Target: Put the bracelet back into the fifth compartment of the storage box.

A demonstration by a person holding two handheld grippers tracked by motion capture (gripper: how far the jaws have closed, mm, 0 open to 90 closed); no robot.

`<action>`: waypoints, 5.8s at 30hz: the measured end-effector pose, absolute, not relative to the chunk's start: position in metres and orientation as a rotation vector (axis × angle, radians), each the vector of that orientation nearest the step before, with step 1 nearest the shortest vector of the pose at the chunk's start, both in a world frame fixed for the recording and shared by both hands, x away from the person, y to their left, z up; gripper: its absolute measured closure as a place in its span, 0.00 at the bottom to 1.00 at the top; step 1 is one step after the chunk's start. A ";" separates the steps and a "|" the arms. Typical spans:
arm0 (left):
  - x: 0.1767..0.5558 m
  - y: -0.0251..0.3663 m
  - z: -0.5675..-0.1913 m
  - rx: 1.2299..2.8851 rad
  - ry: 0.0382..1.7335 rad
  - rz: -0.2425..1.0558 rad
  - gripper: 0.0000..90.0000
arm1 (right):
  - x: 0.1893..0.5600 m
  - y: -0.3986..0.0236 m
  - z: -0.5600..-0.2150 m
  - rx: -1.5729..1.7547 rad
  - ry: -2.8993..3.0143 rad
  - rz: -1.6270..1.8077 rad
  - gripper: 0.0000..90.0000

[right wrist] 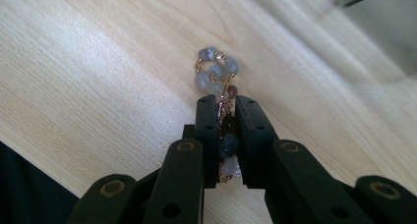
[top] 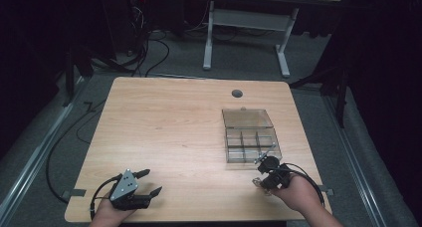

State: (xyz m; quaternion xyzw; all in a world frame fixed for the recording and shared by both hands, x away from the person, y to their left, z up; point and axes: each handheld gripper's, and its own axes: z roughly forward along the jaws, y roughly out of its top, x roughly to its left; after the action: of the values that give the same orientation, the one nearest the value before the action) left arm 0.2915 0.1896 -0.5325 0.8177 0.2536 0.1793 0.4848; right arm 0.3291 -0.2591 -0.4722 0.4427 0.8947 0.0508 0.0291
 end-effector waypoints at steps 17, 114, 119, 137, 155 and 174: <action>0.291 0.190 -0.532 1.990 0.617 0.440 0.30 | 0.336 -0.264 -0.444 1.380 2.758 0.190 0.91; 0.291 0.190 -0.532 1.986 0.612 0.430 0.30 | 0.450 -0.246 -0.449 1.445 2.812 0.206 0.90; 0.292 0.191 -0.532 1.988 0.611 0.428 0.30 | 0.449 -0.246 -0.461 1.453 2.808 0.226 0.90; 0.292 0.190 -0.532 1.990 0.611 0.428 0.30 | 0.446 -0.248 -0.455 1.485 2.791 0.263 0.83; 0.291 0.190 -0.532 1.991 0.610 0.428 0.30 | 0.435 -0.251 -0.443 1.464 2.759 0.270 0.83; 0.291 0.190 -0.532 1.989 0.612 0.431 0.30 | 0.401 -0.260 -0.433 1.494 2.729 0.286 0.84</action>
State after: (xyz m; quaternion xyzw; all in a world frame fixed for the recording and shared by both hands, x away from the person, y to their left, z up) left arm 0.2912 0.1897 -0.5324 0.8178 0.2514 0.1771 0.4865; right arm 0.4010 -0.2601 -0.4329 0.4781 0.8735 0.0914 0.0086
